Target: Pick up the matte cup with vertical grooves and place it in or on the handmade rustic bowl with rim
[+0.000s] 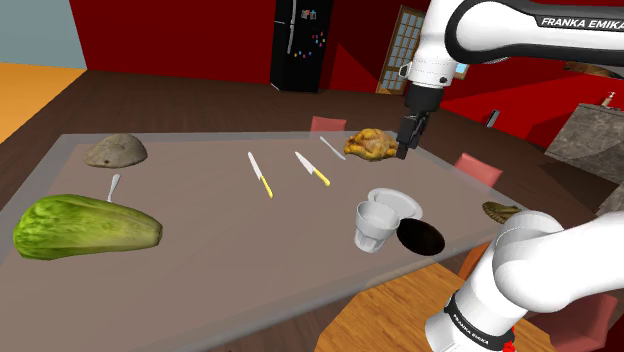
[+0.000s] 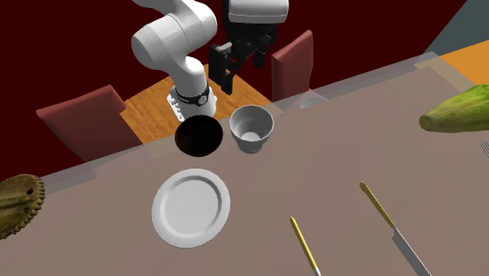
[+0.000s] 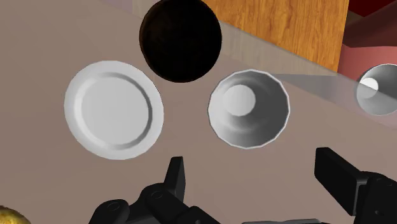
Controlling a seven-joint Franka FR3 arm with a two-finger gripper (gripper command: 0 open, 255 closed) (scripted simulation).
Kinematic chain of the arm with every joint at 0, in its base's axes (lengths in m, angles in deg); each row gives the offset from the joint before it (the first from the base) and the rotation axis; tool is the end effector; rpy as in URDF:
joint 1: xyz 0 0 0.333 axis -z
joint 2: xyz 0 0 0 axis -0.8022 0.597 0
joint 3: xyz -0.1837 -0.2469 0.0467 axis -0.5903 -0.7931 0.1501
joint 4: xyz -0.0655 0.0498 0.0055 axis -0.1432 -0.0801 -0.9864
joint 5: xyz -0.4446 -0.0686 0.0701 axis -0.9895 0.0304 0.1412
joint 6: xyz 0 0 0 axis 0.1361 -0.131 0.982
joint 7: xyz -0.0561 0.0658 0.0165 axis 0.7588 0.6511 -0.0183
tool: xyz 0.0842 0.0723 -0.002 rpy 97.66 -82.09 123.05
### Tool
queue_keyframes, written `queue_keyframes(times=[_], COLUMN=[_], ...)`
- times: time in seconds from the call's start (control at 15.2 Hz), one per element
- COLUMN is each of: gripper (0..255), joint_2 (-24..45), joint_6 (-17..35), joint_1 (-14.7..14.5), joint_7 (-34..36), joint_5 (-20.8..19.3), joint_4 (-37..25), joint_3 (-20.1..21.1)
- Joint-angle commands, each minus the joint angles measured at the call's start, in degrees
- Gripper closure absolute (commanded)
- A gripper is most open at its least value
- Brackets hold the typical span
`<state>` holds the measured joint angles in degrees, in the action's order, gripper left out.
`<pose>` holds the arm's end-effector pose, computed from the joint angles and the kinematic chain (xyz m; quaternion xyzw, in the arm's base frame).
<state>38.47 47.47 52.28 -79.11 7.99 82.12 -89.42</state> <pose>0.3817 -0.0254 0.5542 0.9977 0.0581 -0.0313 0.0142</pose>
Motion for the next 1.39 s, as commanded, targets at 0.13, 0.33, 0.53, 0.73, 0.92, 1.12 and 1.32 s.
queue_keyframes(times=[0.13, 0.33, 0.53, 0.73, 0.92, 1.12, 1.32], gripper=[0, 0, 0, 0, 0, 0, 0], joint_2=[-0.9, -1.4, -0.8, 1.1, 3.4, 4.6, 6.0], joint_6=[3.9, 10.0, 16.4, 23.2, 28.4, 31.2, 34.2], joint_1=[0.1, 0.2, 0.3, 0.1, -0.3, -0.5, -0.8], joint_7=[-1.8, -4.7, -7.9, -11.4, -14.3, -14.5, -14.7], joint_5=[0.3, 0.7, 1.1, 1.8, 2.5, 2.6, 2.8], joint_4=[4.3, 10.1, 15.4, 19.9, 22.7, 24.4, 26.0], joint_3=[-1.9, -5.0, -8.2, -11.5, -14.1, -14.4, -14.6])
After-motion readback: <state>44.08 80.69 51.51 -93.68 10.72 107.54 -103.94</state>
